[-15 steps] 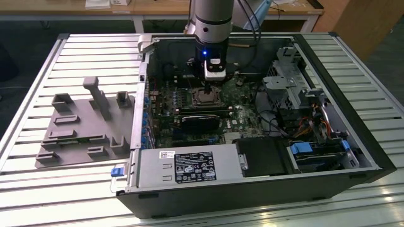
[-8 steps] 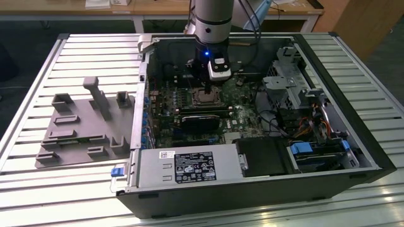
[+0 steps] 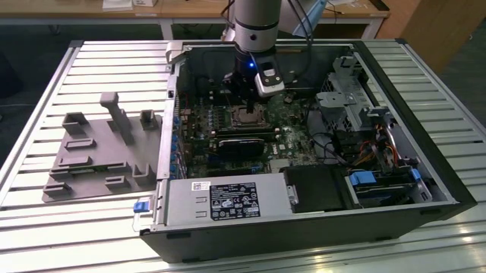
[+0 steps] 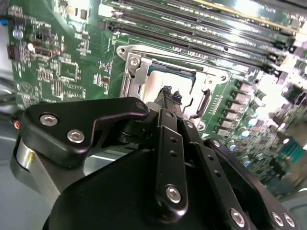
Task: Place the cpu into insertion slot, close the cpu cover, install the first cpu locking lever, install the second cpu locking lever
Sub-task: 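Close the cpu cover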
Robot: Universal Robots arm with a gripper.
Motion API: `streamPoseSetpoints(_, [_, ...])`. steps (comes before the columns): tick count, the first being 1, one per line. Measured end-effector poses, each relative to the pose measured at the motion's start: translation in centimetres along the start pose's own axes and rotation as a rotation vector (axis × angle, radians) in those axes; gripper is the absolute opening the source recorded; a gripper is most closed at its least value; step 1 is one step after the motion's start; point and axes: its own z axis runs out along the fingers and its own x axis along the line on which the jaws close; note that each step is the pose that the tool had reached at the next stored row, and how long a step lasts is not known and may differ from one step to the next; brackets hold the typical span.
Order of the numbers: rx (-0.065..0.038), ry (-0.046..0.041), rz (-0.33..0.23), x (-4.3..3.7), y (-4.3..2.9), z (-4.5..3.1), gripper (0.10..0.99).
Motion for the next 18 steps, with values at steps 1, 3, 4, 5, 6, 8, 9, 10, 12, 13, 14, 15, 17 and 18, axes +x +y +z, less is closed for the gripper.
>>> streamPoseSetpoints(1, [0.000,0.0002,-0.018,0.00,0.00,0.00,0.102])
streamPoseSetpoints(3, [-0.001,0.0004,-0.055,0.00,0.00,0.02,0.102])
streamPoseSetpoints(4, [-0.001,0.0006,-0.073,0.00,0.00,0.02,0.102])
streamPoseSetpoints(5, [-0.001,0.0007,-0.091,0.00,0.00,0.03,0.102])
streamPoseSetpoints(6, [-0.002,0.0009,-0.109,0.00,0.00,0.03,0.102])
streamPoseSetpoints(8, [-0.002,0.0011,-0.146,0.00,0.00,0.05,0.102])
streamPoseSetpoints(9, [-0.002,0.0013,-0.164,0.00,0.00,0.05,0.102])
streamPoseSetpoints(10, [-0.002,0.0013,-0.181,0.01,0.00,0.05,0.102])
streamPoseSetpoints(12, [0.000,0.0008,-0.189,0.03,0.00,0.06,0.102])
streamPoseSetpoints(13, [0.001,0.0008,-0.189,0.04,-0.01,0.06,0.102])
streamPoseSetpoints(14, [0.001,0.0008,-0.188,0.05,-0.01,0.05,0.102])
streamPoseSetpoints(15, [0.001,0.0008,-0.188,0.06,-0.01,0.05,0.102])
streamPoseSetpoints(17, [0.001,0.0008,-0.188,0.08,-0.01,0.01,0.102])
streamPoseSetpoints(18, [0.001,0.0007,-0.188,0.08,-0.02,-0.04,0.102])
